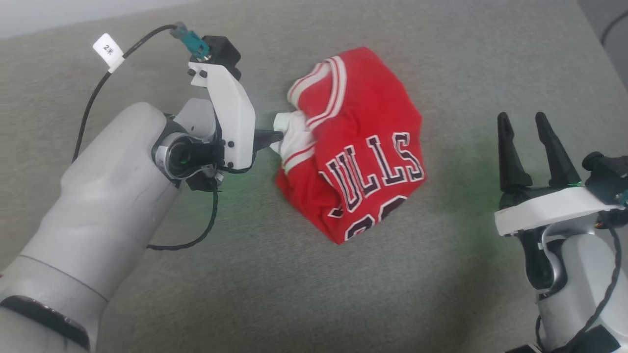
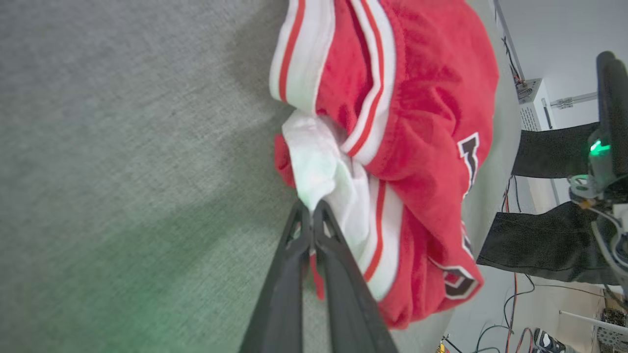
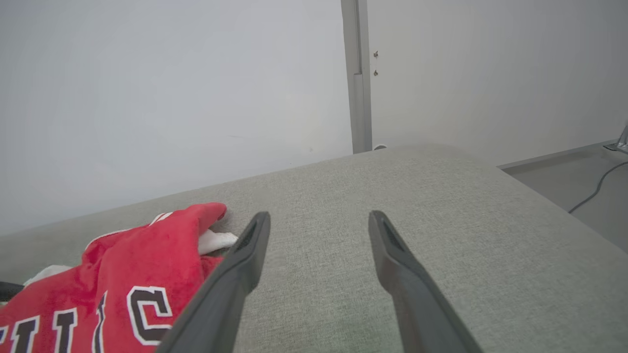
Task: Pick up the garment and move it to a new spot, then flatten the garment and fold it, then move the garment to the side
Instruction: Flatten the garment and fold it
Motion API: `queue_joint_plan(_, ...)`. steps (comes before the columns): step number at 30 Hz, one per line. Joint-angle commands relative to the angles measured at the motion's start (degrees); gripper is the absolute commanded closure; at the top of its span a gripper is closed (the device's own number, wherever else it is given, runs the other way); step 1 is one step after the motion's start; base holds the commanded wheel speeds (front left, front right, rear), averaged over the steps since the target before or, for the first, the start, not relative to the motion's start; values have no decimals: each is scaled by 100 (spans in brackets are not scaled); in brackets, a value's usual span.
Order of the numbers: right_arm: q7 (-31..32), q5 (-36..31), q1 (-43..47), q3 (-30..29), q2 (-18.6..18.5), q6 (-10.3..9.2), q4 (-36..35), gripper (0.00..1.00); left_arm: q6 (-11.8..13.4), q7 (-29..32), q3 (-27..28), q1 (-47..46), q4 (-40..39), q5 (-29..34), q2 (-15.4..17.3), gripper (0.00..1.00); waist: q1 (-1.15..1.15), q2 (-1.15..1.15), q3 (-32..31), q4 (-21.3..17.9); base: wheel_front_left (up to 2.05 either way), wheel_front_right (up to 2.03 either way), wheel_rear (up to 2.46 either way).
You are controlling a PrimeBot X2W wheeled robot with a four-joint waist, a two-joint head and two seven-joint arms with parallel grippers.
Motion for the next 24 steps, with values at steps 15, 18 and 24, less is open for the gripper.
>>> queue_joint_plan(15,-14,-102,296,-80,-182,-6,64,0,1,-518,-80,254,-17,-114,1373,100,0,0,-563,893,0,0,0)
queue_joint_plan(18,-14,-103,350,-111,-212,-6,71,0,132,-446,-105,453,101,-87,1646,100,0,0,-635,968,0,0,0)
queue_joint_plan(24,-14,-107,469,-102,-285,-6,95,0,493,-556,-159,887,21,-24,1995,100,0,0,-739,1062,0,0,0)
